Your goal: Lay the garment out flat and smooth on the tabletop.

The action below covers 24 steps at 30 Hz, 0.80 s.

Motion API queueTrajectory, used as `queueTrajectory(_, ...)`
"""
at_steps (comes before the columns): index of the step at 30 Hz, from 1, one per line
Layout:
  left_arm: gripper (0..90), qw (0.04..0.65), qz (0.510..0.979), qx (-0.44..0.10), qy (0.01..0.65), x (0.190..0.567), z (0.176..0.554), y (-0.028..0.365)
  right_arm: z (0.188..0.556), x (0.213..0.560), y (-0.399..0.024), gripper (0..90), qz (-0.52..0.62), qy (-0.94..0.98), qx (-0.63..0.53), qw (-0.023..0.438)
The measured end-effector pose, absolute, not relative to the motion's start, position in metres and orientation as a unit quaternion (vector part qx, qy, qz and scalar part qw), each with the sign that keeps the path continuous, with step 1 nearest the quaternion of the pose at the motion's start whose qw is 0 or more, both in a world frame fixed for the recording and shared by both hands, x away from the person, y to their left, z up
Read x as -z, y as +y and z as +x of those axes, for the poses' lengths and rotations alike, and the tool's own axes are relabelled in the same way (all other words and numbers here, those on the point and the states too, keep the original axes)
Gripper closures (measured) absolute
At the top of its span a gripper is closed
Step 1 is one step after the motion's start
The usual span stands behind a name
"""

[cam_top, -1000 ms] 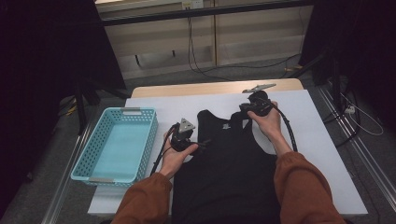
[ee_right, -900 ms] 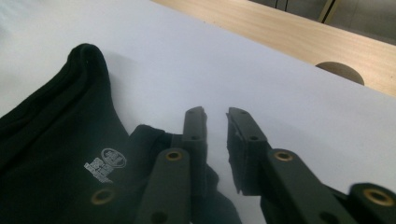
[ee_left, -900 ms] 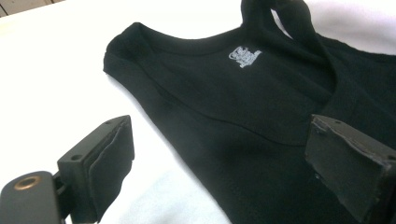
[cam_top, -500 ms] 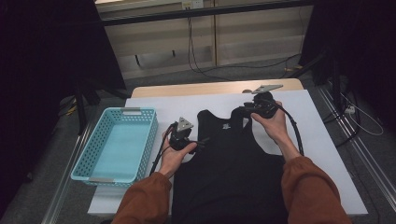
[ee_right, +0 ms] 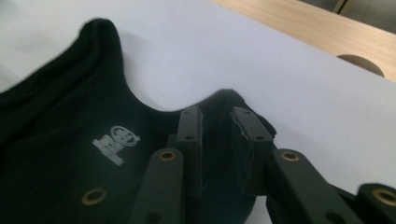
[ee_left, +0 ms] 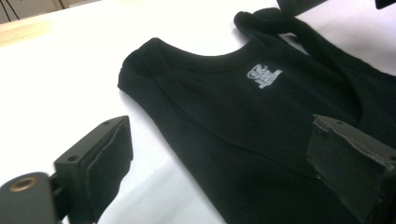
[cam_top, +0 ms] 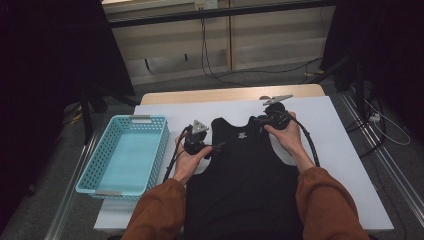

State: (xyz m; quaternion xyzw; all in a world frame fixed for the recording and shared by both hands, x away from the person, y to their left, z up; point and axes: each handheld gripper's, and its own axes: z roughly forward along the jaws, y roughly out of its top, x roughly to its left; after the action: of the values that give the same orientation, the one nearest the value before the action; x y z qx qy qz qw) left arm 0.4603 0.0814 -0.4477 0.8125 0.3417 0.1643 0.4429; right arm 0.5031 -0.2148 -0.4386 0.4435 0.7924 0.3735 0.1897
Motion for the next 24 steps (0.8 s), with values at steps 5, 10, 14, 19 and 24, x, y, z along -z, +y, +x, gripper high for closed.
queueTrajectory(5,8.0,0.445,0.809,-0.17,0.344,0.449,0.468,0.081,0.507,0.45,-0.212,77.0,0.453,0.797,-0.355,0.185)
queueTrajectory(10,8.1,0.443,0.808,-0.185,0.341,0.451,0.475,0.082,0.509,0.449,-0.212,89.6,0.46,0.791,-0.355,0.191)
queueTrajectory(14,8.9,0.444,0.804,-0.187,0.348,0.453,0.479,0.084,0.509,0.443,-0.209,90.0,0.458,0.787,-0.367,0.191)
queueTrajectory(19,8.9,0.442,0.804,-0.189,0.35,0.453,0.48,0.084,0.515,0.439,-0.202,90.0,0.46,0.783,-0.374,0.19)
queueTrajectory(24,8.9,0.448,0.803,-0.18,0.351,0.453,0.48,0.083,0.522,0.445,-0.192,89.9,0.465,0.784,-0.366,0.19)
